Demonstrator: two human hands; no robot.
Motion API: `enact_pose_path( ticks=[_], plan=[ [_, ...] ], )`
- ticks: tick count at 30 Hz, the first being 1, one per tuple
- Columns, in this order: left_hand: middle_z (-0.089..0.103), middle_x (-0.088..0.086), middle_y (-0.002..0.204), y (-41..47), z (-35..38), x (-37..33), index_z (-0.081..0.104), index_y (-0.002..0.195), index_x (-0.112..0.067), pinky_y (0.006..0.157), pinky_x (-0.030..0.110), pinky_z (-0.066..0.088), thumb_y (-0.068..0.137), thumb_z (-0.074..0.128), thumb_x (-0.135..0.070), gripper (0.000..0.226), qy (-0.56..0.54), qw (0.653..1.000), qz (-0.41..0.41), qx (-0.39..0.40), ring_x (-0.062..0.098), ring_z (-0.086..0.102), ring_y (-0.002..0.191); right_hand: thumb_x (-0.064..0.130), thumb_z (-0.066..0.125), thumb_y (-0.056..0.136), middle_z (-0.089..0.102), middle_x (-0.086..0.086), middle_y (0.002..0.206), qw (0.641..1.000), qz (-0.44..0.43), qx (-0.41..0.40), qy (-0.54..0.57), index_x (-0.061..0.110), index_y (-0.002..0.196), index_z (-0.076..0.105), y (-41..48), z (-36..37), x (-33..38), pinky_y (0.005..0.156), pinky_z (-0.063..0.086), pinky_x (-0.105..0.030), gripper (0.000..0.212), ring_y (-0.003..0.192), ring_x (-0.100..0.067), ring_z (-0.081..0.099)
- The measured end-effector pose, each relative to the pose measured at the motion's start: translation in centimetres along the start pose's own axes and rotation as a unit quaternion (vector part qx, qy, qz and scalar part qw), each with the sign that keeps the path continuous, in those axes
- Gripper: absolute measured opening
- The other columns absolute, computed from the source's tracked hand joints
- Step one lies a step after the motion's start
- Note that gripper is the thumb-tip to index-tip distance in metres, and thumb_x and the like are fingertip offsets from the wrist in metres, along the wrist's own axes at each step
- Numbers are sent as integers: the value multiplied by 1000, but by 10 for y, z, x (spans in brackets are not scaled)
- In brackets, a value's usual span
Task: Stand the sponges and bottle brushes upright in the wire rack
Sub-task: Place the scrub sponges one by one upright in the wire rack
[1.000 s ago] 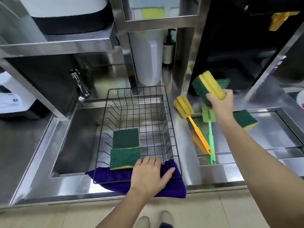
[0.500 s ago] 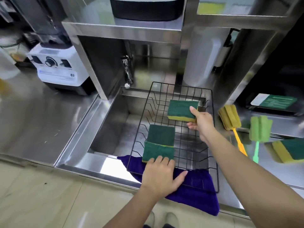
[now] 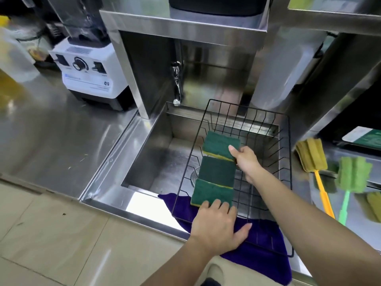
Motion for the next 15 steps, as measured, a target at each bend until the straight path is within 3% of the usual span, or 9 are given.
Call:
enact_pose_path(
  ticks=[3, 6, 10, 12, 15],
  plan=[
    [61, 1, 65, 0, 0, 0, 60, 71, -16, 56, 32, 45, 86, 35, -57, 51, 3, 1000, 3, 9, 21, 54, 62, 24, 51, 96, 48, -2, 86, 999, 2, 22, -48, 12, 73, 44, 5, 1, -7, 82, 28, -27, 26, 93, -19, 38],
    [61, 1, 64, 1, 0, -1, 60, 70, -16, 55, 32, 45, 86, 36, -57, 50, 3, 1000, 5, 7, 21, 54, 61, 24, 50, 96, 47, -5, 93, 995, -2, 27, -100, 4, 93, 49, 9, 1, -5, 82, 30, -28, 21, 95, -21, 40],
    [61, 2, 65, 0, 2, -1, 60, 70, -16, 56, 32, 45, 85, 37, -57, 49, -4, 1000, 4, 16, 22, 54, 62, 33, 52, 94, 41, -3, 68, 975, -11, 20, -222, 13, 61, 35, 14, -5, -4, 72, 32, -32, 42, 77, -24, 42],
    [59, 2, 67, 1, 2, -3, 61, 69, -16, 55, 32, 44, 84, 38, -56, 48, -9, 1000, 4, 23, 22, 53, 62, 39, 51, 94, 55, -13, 85, 956, -19, 5, -294, 7, 72, 47, 14, -10, -3, 74, 37, -33, 39, 87, -29, 52],
    [58, 2, 69, 2, 2, -2, 62, 70, -15, 56, 33, 44, 85, 38, -55, 48, -3, 1000, 2, 26, 22, 52, 65, 40, 48, 94, 61, -19, 121, 934, -57, -36, -350, 2, 114, 50, 9, -8, 8, 87, 46, -40, 43, 111, -36, 57]
  ],
)
Point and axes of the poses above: each hand's wrist, its own y-axis towards the middle knuckle, its own z-axis out of the palm, x = y × z, the point moved 9 cm from there along y, towards the middle knuckle
